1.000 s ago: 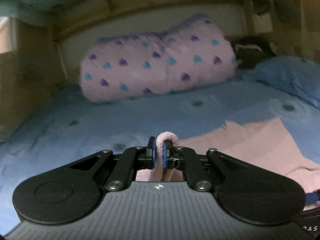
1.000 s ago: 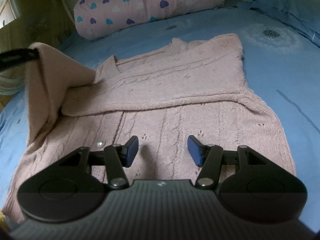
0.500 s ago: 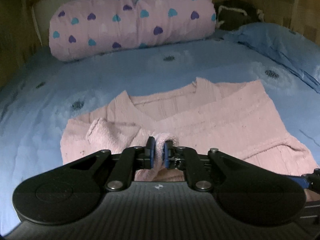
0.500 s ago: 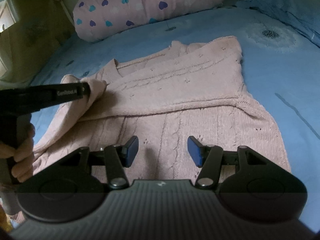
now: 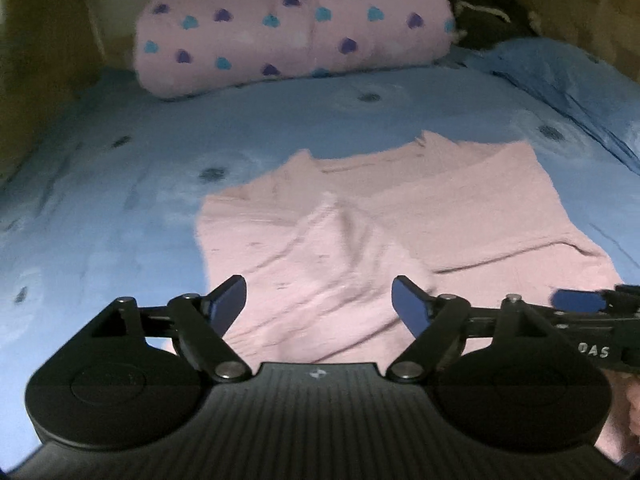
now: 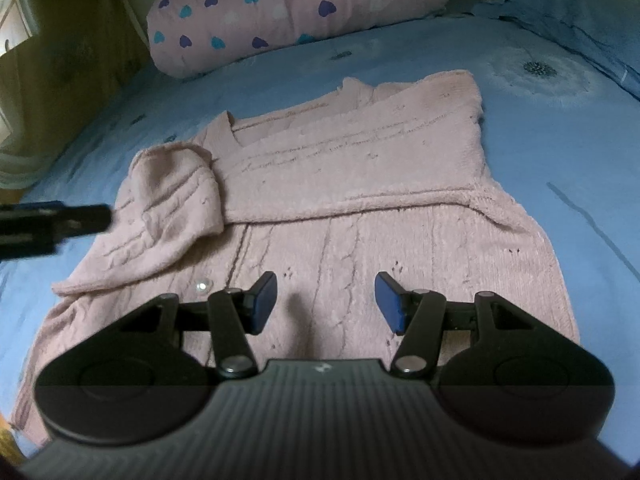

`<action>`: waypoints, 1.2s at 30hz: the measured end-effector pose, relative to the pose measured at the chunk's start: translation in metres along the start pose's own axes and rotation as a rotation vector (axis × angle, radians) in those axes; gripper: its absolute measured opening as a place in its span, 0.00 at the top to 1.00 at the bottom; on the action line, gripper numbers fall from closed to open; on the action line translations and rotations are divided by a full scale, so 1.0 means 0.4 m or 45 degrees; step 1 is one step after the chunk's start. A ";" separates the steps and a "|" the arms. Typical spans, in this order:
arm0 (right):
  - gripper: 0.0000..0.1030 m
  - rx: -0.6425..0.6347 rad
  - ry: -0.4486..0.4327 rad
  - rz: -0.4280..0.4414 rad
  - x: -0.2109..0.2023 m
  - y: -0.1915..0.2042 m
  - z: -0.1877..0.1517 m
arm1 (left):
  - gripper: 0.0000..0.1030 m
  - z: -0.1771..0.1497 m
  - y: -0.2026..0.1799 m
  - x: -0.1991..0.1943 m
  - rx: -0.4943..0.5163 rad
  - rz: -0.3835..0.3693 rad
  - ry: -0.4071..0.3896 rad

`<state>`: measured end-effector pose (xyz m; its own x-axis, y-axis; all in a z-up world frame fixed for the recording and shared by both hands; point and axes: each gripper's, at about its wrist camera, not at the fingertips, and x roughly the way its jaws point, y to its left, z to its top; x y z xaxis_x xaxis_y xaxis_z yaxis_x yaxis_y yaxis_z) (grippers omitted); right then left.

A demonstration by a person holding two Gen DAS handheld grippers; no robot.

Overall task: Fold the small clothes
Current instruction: 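Open the left tool and withdraw both tools from the cardigan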

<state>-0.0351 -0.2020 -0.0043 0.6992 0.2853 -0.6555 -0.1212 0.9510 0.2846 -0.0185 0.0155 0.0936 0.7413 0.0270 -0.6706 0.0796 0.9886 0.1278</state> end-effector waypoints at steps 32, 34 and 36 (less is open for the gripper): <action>0.46 -0.690 -0.011 0.326 0.074 0.561 0.005 | 0.16 -0.163 0.505 0.062 -0.459 0.356 0.171; 0.46 -0.704 -0.007 0.385 0.093 0.584 -0.002 | 0.16 -0.166 0.508 0.071 -0.464 0.377 0.194; 0.46 -0.710 0.025 0.412 0.114 0.603 -0.009 | 0.16 -0.168 0.518 0.071 -0.489 0.366 0.201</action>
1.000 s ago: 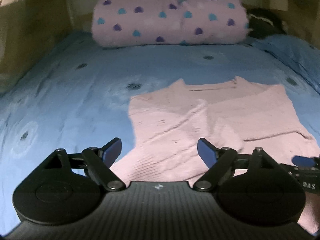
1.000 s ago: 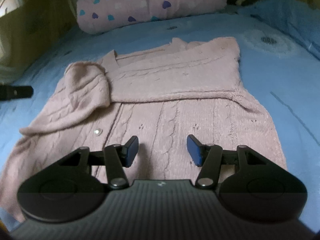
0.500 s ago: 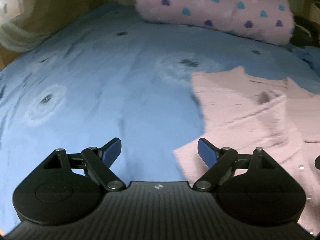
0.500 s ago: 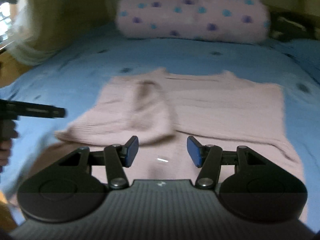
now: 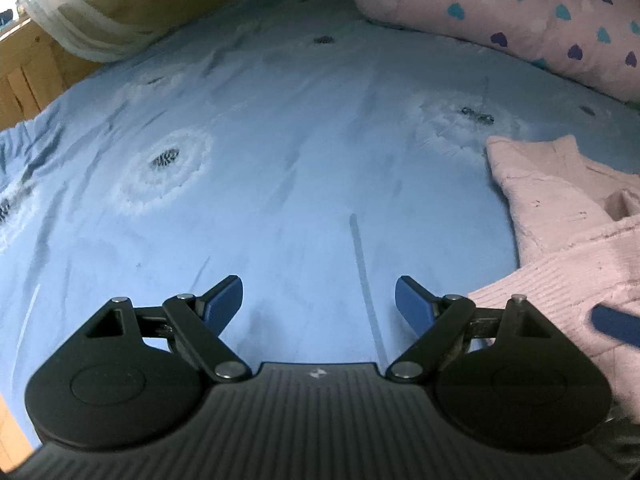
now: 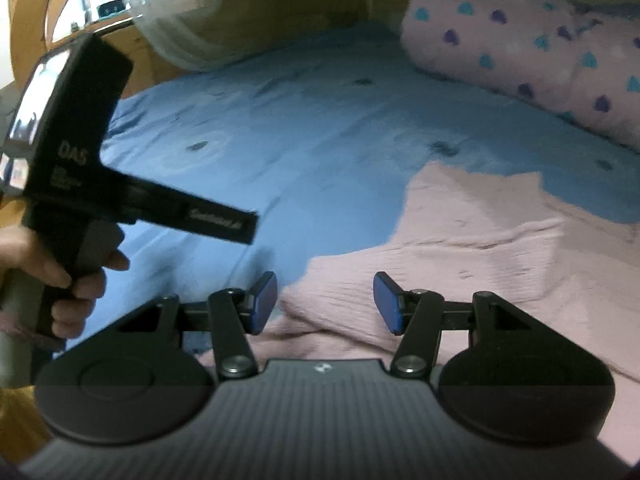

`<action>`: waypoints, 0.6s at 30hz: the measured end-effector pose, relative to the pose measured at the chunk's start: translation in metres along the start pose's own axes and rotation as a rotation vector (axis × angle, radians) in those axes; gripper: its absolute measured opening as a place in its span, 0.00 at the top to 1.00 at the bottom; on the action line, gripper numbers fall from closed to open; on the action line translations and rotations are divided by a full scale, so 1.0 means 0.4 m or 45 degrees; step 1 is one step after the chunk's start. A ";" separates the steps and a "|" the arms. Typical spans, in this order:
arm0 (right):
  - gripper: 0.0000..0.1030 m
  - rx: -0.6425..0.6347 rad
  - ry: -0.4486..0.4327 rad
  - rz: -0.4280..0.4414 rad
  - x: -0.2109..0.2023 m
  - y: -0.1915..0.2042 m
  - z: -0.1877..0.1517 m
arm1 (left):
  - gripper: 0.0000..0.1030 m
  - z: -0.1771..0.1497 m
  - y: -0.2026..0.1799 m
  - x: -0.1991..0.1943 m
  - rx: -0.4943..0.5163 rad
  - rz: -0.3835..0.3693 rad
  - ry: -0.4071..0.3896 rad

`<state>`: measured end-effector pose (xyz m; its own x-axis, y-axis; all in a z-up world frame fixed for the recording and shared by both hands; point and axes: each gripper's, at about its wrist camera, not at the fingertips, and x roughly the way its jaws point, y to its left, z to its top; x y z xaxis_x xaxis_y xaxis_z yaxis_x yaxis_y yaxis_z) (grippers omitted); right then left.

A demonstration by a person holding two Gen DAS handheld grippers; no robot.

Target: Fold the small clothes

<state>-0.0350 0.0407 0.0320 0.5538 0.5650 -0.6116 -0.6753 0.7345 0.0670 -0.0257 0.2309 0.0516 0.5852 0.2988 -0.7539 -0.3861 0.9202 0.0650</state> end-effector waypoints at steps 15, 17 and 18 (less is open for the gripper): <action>0.87 -0.055 0.045 -0.021 0.059 0.019 0.001 | 0.16 0.011 0.002 -0.001 -0.039 0.010 -0.002; 0.88 -0.077 -0.023 -0.072 0.025 0.013 0.012 | 0.16 0.010 0.002 -0.006 -0.050 0.004 -0.021; 0.88 -0.078 -0.052 -0.089 0.005 0.007 0.018 | 0.16 0.012 0.001 -0.009 -0.055 0.000 -0.030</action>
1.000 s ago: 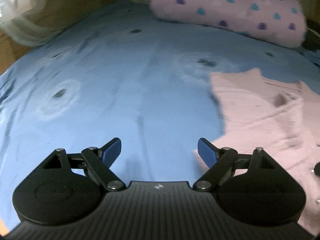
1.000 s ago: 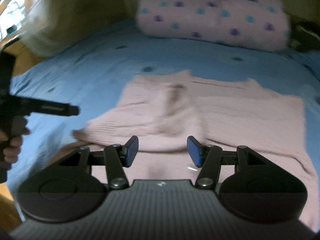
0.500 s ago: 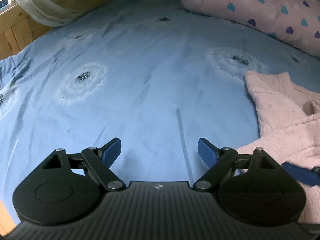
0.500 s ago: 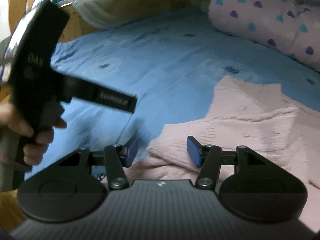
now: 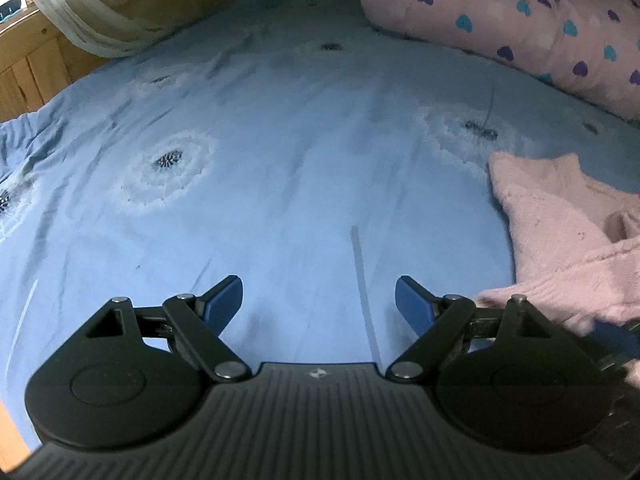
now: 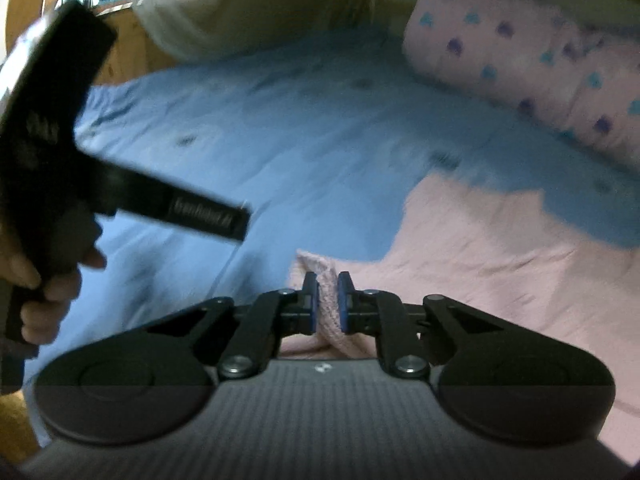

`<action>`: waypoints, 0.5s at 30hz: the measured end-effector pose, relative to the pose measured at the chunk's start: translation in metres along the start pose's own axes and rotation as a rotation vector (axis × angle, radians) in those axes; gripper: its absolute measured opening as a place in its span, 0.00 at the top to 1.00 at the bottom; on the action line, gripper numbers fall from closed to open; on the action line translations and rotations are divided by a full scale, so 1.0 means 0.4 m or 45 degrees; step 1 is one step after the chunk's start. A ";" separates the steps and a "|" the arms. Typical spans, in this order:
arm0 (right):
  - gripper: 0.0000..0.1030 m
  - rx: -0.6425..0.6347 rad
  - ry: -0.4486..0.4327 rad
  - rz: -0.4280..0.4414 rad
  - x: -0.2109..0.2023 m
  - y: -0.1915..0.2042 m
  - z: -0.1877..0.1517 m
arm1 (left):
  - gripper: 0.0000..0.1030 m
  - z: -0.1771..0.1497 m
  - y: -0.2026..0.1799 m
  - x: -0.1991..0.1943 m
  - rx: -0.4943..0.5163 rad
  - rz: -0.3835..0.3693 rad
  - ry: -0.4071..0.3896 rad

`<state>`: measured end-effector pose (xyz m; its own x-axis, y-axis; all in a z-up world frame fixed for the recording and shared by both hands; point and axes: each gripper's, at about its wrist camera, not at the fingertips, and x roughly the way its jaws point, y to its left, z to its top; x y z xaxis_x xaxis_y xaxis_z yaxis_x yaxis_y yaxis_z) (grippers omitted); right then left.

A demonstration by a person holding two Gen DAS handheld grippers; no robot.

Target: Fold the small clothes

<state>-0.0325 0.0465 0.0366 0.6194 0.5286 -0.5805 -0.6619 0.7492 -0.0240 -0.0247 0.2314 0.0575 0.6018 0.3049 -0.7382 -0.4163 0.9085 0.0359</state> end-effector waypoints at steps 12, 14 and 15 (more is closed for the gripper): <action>0.88 0.217 -0.260 -0.349 -0.246 -0.183 0.004 | 0.16 -0.001 -0.047 -0.020 0.024 -0.030 -0.054; 0.88 0.285 -0.263 -0.416 -0.274 -0.231 -0.015 | 0.16 0.000 -0.056 -0.017 0.025 -0.045 -0.053; 0.88 0.321 -0.252 -0.443 -0.282 -0.252 -0.027 | 0.16 0.000 -0.062 -0.016 0.024 -0.059 -0.048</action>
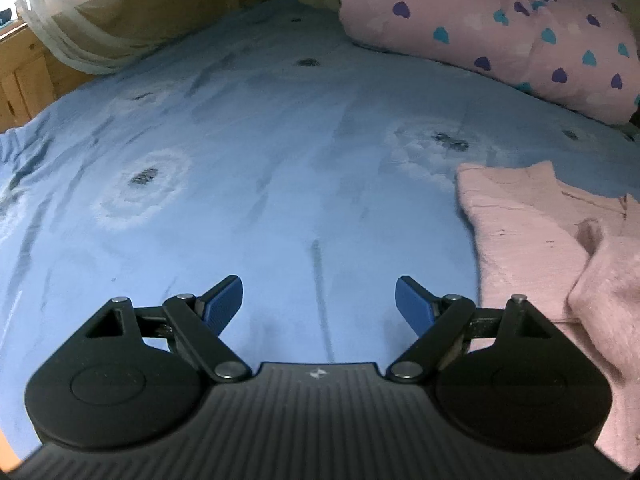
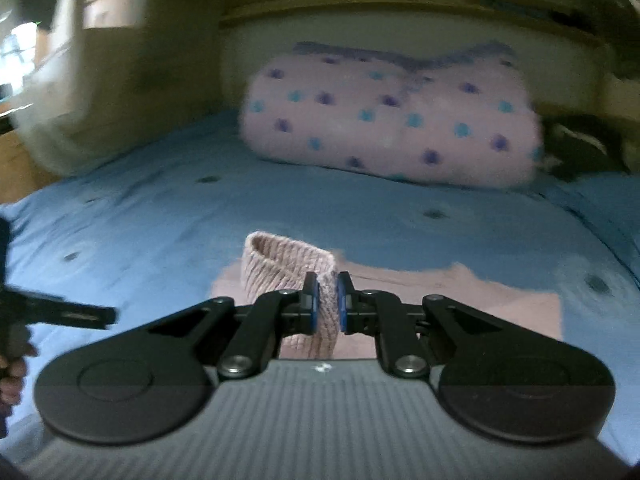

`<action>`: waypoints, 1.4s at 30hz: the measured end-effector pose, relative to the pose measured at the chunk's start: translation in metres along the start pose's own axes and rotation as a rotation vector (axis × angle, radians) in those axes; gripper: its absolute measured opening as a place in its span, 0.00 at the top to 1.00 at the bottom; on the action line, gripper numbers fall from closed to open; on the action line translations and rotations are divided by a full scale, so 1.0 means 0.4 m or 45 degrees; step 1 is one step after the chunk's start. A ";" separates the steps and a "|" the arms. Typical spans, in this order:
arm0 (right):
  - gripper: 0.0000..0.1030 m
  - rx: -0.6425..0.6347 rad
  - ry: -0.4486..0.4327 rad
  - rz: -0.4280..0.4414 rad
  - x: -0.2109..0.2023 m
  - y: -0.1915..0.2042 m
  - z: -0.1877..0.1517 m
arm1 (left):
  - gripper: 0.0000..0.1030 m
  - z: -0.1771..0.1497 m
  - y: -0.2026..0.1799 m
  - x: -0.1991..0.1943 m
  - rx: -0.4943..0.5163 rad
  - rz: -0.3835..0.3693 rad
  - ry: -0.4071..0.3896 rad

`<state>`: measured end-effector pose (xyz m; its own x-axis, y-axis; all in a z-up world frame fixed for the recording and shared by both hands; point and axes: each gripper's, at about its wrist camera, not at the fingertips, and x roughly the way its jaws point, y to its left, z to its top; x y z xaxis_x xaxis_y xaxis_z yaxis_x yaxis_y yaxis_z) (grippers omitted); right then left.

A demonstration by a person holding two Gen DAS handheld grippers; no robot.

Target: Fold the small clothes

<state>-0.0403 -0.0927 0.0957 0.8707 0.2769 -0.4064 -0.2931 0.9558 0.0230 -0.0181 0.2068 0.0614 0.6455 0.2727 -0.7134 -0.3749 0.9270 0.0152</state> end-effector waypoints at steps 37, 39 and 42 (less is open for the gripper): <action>0.50 0.089 0.253 -0.210 0.071 -0.366 -0.150 | 0.16 -0.083 -0.310 0.063 0.352 -0.058 0.071; 0.50 0.109 0.310 -0.162 0.099 -0.369 -0.159 | 0.16 -0.085 -0.319 0.069 0.352 -0.047 0.057; 0.50 0.142 0.345 -0.135 0.124 -0.373 -0.177 | 0.16 -0.079 -0.326 0.079 0.343 -0.026 0.037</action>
<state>0.0186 -0.2285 0.0073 0.7530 0.1525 -0.6401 -0.1478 0.9871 0.0613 0.0302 0.0862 0.0149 0.6304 0.2495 -0.7351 -0.1690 0.9683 0.1838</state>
